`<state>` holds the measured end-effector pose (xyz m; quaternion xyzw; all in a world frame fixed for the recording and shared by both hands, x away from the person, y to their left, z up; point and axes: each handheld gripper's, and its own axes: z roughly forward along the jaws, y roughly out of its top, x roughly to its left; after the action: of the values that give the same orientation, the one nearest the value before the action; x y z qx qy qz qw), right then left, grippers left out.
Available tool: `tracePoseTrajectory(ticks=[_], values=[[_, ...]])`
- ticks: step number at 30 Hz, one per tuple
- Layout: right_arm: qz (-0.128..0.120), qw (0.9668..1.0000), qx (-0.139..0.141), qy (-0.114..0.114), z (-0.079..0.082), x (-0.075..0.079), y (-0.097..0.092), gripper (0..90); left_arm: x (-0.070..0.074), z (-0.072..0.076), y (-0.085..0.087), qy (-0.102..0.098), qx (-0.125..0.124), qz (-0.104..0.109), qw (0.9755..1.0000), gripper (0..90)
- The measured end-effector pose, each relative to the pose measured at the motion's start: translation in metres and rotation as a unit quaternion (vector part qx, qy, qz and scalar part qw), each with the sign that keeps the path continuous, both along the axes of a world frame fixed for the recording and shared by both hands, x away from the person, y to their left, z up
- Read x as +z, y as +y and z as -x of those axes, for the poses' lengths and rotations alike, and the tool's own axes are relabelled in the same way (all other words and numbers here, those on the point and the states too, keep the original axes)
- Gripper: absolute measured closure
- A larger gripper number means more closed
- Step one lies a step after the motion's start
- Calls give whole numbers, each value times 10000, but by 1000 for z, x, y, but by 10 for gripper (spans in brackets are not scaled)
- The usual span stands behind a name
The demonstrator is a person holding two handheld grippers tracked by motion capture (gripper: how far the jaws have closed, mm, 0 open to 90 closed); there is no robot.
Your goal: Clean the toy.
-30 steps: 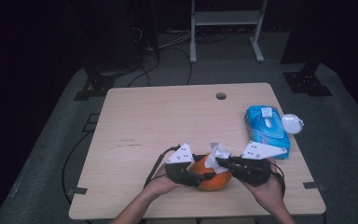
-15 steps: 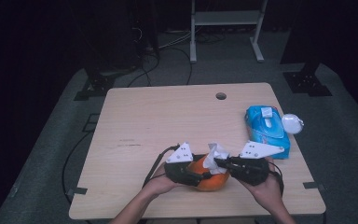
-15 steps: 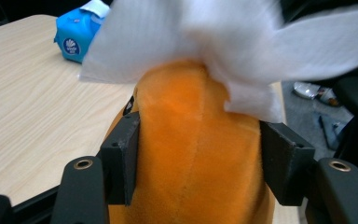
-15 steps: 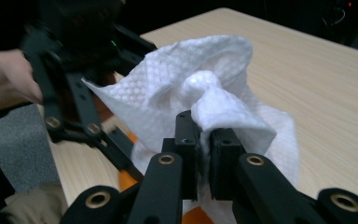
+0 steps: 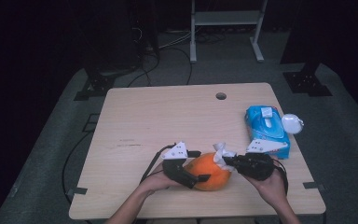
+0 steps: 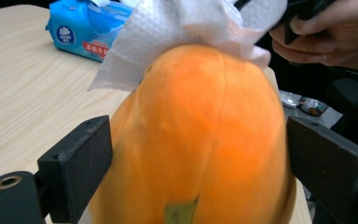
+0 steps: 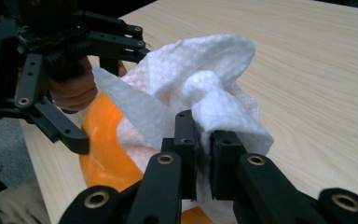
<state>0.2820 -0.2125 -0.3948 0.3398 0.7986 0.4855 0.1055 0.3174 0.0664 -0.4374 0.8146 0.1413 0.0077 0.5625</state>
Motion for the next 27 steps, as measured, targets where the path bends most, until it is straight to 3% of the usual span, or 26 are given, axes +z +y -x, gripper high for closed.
tracePoseTrajectory(ticks=[3,5,8,12,15,19,22,27], values=[[42,9999,-128,33,-3,-3,-6,826,-6,-2,3,42,-119,-92,9999,77],[15,9998,-204,86,-5,-5,-10,826,-11,-4,5,182,-145,-48,9997,92],[-94,9997,-203,104,-4,-4,-12,831,-11,-3,5,63,-123,-114,9998,251],[-268,9996,-2,-110,5,10,-1,831,-10,0,2,-14,-121,-160,9998,284],[-136,9995,200,-217,10,14,11,830,-8,2,2,-63,-74,-166,9998,291],[-57,9998,113,-175,7,10,7,826,-3,1,5,14,-42,-105,9999,327],[-182,9997,-183,40,-2,1,-9,829,4,1,6,-1,17,8,10000,365],[-440,9989,16,-131,7,13,0,831,9,4,3,-44,-23,51,10000,387]])
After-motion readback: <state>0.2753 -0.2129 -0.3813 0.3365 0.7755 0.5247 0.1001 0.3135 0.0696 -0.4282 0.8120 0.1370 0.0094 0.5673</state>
